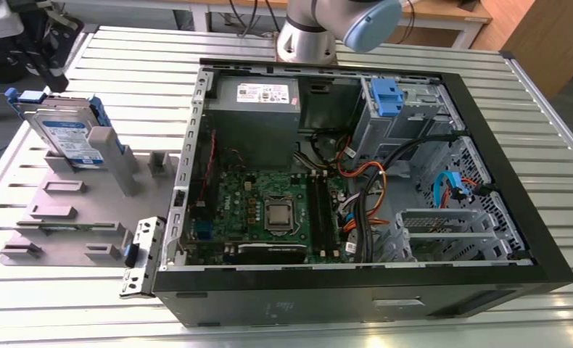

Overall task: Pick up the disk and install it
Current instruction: 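Reach for the disk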

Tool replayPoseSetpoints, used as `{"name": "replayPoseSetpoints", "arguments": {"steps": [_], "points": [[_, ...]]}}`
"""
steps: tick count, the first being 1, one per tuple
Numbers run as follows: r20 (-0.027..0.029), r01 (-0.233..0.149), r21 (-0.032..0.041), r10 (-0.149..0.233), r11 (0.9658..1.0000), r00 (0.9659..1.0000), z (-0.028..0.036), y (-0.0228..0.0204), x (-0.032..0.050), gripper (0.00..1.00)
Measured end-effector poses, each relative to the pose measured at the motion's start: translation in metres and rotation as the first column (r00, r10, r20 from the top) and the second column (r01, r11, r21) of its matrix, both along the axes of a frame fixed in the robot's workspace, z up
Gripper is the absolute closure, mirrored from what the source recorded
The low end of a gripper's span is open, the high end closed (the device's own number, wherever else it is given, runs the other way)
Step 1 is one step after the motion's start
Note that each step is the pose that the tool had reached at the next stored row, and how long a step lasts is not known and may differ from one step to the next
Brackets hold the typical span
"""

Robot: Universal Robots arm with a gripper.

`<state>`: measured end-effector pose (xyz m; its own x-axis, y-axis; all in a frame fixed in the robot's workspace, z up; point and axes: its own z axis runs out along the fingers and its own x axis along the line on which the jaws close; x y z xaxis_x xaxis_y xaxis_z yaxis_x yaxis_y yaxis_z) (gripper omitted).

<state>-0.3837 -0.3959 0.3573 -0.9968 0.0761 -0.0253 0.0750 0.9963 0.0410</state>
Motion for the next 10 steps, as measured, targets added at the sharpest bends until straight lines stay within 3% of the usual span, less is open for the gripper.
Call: {"name": "replayPoseSetpoints", "arguments": {"steps": [10], "points": [[-0.0001,0.0,-0.0017,0.0,1.0,1.0,-0.0119,0.0038,-0.0186,0.89]]}}
